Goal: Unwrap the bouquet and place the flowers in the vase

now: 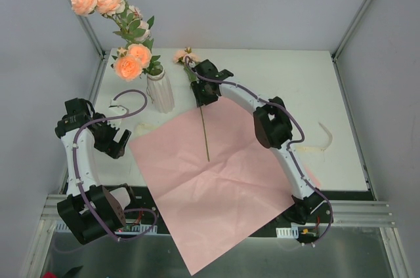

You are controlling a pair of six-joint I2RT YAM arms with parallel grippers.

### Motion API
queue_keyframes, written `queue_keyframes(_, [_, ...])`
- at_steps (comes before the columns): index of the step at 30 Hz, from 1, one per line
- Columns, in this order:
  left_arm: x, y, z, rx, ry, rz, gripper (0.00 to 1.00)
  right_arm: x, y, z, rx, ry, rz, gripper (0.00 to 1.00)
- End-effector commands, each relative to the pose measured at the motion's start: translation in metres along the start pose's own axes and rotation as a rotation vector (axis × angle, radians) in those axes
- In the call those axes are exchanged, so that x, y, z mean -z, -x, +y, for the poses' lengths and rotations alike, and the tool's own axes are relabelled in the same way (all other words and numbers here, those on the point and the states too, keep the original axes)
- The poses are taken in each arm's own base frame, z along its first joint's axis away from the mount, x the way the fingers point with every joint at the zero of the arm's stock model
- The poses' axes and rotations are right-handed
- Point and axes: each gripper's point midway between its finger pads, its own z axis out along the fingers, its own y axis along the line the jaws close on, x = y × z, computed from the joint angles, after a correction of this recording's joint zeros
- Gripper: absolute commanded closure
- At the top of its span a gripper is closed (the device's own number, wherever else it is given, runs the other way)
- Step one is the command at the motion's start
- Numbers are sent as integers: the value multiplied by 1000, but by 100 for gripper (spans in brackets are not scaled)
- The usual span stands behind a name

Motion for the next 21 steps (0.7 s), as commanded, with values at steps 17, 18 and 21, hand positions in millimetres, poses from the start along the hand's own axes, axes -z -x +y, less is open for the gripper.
queue_keyframes(17, [2,1,-6,-6,-27,-22,1,-3,2,9,-99,9,-3,99])
queue_keyframes(18, [2,1,-6,-9,-24,-22,1,0,5,9,-103,9,-13,99])
queue_keyframes(21, [3,0,-6,-16,-17,-26,1,17,23,15,-137,35,-101,99])
